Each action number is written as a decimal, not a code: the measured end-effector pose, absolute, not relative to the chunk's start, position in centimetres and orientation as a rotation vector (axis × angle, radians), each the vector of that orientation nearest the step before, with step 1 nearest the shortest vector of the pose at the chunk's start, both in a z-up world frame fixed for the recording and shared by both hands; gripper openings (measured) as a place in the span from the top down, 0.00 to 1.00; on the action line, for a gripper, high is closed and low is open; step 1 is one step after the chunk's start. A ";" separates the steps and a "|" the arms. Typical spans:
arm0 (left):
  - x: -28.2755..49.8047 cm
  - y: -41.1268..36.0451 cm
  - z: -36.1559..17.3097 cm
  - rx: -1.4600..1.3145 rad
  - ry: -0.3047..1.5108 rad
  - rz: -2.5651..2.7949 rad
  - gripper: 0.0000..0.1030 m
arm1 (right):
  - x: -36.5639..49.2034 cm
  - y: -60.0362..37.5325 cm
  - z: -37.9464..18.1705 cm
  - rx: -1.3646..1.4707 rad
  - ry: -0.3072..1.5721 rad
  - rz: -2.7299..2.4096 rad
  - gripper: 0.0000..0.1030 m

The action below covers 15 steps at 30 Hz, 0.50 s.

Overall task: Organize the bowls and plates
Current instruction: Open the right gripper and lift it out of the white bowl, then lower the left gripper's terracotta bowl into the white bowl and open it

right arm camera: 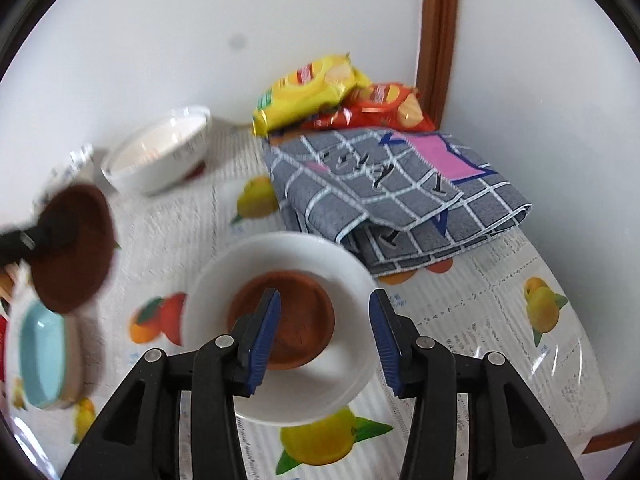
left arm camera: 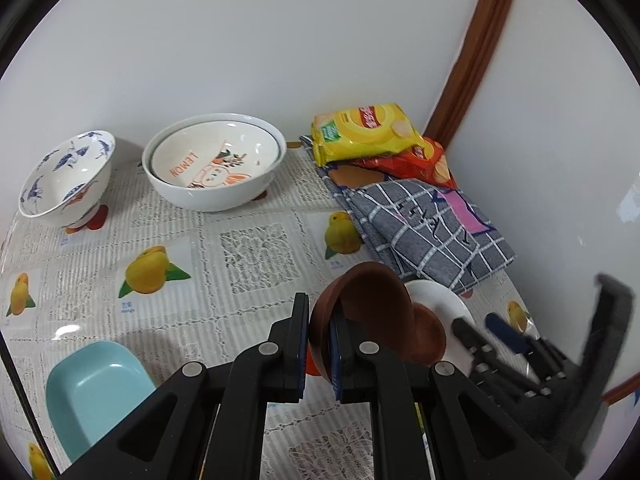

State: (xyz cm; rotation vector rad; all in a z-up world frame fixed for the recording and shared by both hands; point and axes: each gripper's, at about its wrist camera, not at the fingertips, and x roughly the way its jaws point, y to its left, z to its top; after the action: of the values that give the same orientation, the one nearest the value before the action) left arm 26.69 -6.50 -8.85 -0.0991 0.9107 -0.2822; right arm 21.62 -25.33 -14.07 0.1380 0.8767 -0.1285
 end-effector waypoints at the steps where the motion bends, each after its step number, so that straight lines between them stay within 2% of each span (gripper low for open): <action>1: 26.6 -6.8 -9.0 -0.093 0.912 -0.284 0.91 | 21.3 -25.8 -13.7 0.154 0.865 -0.144 0.55; 6: 26.2 -8.8 -9.5 -0.059 0.930 -0.311 0.91 | 18.8 -27.8 -12.1 0.146 0.819 -0.186 0.54; 9: 26.0 -10.0 -9.5 -0.057 0.936 -0.311 0.91 | 17.5 -29.6 -11.7 0.143 0.771 -0.226 0.45; 15: 26.3 -12.7 -9.4 -0.070 0.981 -0.319 0.91 | 17.1 -33.9 -13.9 0.278 0.837 -0.282 0.45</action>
State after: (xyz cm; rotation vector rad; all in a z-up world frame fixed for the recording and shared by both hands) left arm 26.34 -12.74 -9.39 -0.0703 0.9811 -0.3190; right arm 17.08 -33.89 -13.92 0.2782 0.8369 -0.2816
